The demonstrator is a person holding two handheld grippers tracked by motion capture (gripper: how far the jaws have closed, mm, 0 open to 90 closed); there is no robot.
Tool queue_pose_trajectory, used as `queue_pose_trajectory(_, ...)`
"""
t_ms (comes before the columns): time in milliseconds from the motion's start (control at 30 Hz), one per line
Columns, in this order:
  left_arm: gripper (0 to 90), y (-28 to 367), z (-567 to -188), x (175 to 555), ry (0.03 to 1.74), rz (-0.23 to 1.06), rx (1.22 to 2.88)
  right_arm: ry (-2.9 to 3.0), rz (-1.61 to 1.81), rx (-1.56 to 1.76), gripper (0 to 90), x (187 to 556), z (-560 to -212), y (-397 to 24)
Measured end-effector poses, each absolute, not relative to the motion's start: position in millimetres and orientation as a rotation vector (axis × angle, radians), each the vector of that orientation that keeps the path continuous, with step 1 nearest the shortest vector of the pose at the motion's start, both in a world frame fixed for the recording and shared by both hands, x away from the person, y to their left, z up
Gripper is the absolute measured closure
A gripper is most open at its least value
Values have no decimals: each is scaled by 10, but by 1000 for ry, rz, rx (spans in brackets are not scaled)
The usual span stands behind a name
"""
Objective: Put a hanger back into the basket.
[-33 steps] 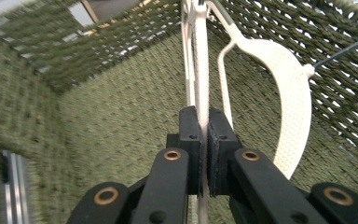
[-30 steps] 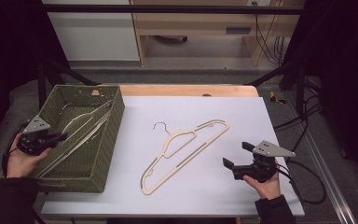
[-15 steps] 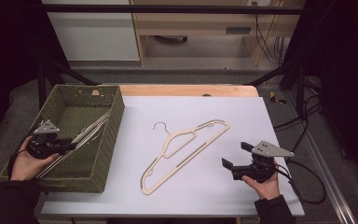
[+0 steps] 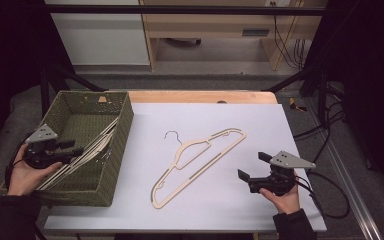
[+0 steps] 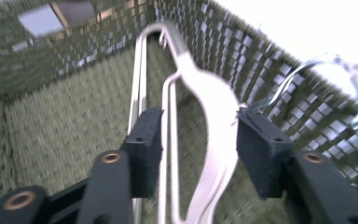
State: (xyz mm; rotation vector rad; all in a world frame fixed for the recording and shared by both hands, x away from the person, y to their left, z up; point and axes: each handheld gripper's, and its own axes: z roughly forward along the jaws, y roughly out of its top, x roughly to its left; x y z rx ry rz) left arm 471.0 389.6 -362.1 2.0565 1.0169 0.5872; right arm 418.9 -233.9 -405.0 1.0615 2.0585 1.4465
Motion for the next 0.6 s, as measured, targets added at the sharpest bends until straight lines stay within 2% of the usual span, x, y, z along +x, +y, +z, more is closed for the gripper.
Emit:
queue_pose_trajectory(400,202,3410,-3345,4479,921,660,1843,2058,1450,1056,45,4191,-4038,-2332)
queue_pose_trajectory(600,123,3071,-3298,4404,865,631,1803,2052,1450,1053,44,4189,-4033,-2325)
